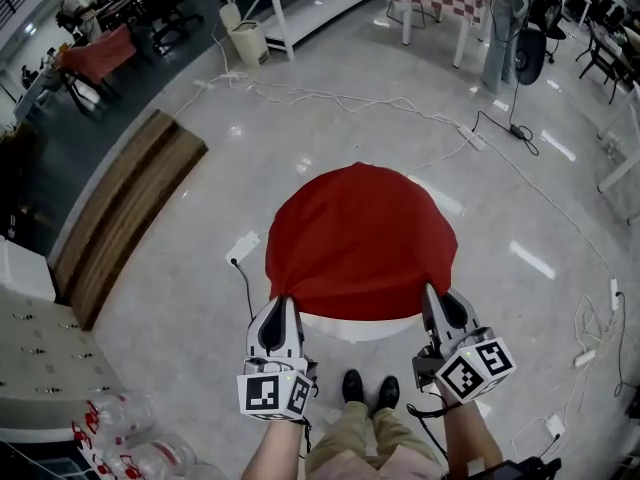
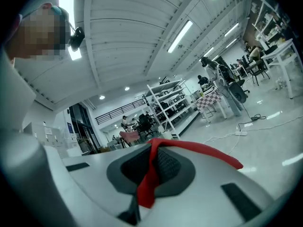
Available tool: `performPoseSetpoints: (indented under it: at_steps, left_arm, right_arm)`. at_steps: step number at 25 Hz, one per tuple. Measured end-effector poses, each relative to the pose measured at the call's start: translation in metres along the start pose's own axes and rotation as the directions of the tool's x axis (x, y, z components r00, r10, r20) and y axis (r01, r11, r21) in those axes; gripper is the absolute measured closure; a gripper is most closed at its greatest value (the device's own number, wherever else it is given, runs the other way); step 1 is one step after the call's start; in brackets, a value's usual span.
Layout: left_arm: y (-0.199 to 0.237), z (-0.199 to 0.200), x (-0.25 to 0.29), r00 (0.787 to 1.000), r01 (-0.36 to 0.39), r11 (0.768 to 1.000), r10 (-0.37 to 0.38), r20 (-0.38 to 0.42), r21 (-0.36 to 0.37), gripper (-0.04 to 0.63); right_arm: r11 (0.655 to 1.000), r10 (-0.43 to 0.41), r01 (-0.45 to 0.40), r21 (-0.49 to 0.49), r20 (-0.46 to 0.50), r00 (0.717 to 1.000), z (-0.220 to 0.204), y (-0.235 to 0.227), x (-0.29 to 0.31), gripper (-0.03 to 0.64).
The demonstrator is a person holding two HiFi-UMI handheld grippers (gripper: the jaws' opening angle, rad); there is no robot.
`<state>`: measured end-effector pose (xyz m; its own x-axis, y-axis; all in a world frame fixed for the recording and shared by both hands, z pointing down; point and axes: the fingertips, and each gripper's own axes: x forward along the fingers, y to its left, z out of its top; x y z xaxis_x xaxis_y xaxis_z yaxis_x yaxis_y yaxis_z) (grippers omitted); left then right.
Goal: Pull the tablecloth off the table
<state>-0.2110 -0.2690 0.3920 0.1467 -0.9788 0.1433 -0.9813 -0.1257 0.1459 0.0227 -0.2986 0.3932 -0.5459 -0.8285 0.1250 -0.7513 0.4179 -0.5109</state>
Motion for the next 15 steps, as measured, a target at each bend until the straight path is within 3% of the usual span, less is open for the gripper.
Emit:
performPoseSetpoints:
  at_steps: [15]
  left_arm:
    - [-0.017,0.026,-0.029,0.999,0.002,1.000,-0.003,0.041,0.016,0.558]
  right_arm:
    - [1.000,0.013,-0.012,-0.015,0.041,0.999,0.017,0.018,-0.030,0.591]
